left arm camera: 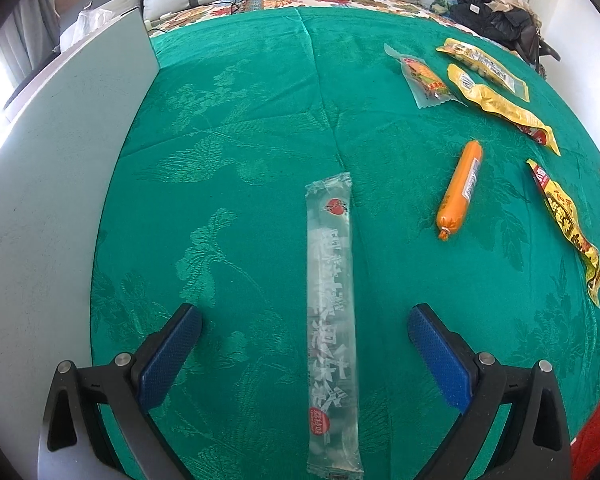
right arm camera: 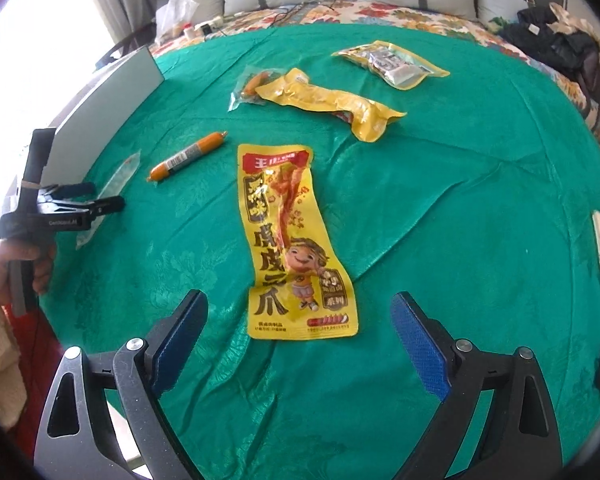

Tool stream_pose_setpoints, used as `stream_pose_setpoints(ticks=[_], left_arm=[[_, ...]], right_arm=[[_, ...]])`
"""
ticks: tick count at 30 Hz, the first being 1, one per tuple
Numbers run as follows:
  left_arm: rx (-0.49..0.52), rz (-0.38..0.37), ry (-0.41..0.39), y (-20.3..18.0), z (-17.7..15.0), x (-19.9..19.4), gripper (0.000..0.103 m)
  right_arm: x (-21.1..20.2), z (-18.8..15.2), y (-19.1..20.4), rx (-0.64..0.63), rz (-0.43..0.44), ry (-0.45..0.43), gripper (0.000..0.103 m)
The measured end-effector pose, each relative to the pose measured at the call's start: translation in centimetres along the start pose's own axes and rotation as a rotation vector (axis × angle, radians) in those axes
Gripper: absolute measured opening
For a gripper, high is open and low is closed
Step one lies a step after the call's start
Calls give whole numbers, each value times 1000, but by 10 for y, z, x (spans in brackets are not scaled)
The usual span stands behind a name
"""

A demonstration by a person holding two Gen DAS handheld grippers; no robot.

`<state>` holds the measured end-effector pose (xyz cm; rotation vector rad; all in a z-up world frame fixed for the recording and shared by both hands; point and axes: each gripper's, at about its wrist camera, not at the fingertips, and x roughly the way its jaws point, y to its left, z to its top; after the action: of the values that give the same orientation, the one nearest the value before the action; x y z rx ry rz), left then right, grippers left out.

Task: Organize snacks
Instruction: 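Grasp the yellow chicken-feet bag with the right tool, then carry both snacks into the white box and open both tools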

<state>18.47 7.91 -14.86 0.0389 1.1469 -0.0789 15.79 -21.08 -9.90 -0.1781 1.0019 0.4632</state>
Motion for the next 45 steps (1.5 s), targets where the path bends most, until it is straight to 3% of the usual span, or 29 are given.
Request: stream_pose_setpoints(ticks=[1, 2, 3, 5, 6, 7, 9, 17, 22, 25, 27, 31, 32, 33, 34, 35, 36, 40, 42, 45], left_arm=[[19, -11, -10, -3, -1, -4, 84], [36, -20, -21, -5, -2, -9, 61], [48, -27, -29, -5, -3, -13, 20], [16, -77, -7, 2, -5, -17, 18], [-6, -108, -12, 7, -8, -21, 18], [-18, -128, -24, 9, -13, -25, 18], [-43, -168, -46, 13, -23, -35, 18], [-166, -352, -141, 20, -54, -87, 18], [-260, -429, -255, 56, -64, -151, 18], [-320, -408, -334, 100, -65, -191, 18], [-359, -354, -372, 135, -66, -210, 18], [-458, -185, -382, 211, -74, -219, 19], [-499, -134, -369, 230, -77, -215, 19], [-545, -64, -351, 248, -81, -211, 27], [-582, -9, -329, 264, -86, -206, 35], [-610, 40, -311, 277, -92, -203, 56], [-632, 84, -307, 287, -100, -202, 67], [-696, 129, -363, 293, -138, -207, 83], [-692, 112, -381, 281, -148, -207, 83], [-634, 25, -400, 248, -141, -206, 83]], right_arm=[[10, 10, 11, -56, -33, 11, 95], [23, 17, 19, -102, -64, 36, 95], [37, 22, 24, -128, -85, 74, 95], [60, 24, 23, -128, -82, 155, 91], [56, 25, 19, -95, -68, 127, 74], [49, 27, 16, -73, -88, 113, 47], [36, 26, 2, 27, -13, 128, 37], [-22, 8, -15, 215, 143, 34, 36], [-52, 54, 55, 123, 264, -33, 37], [-64, 96, 127, 40, 379, -80, 37], [-70, 117, 179, -13, 467, -100, 38], [-67, 153, 280, -114, 575, -106, 39], [-64, 160, 303, -141, 583, -118, 41], [-61, 167, 324, -158, 593, -139, 50], [-59, 172, 340, -165, 586, -162, 58], [-56, 176, 352, -170, 553, -177, 76], [-54, 177, 357, -172, 507, -191, 79], [-44, 154, 329, -167, 472, -203, 79], [-33, 129, 299, -190, 391, -203, 79], [-5, 92, 238, -221, 214, -176, 79]])
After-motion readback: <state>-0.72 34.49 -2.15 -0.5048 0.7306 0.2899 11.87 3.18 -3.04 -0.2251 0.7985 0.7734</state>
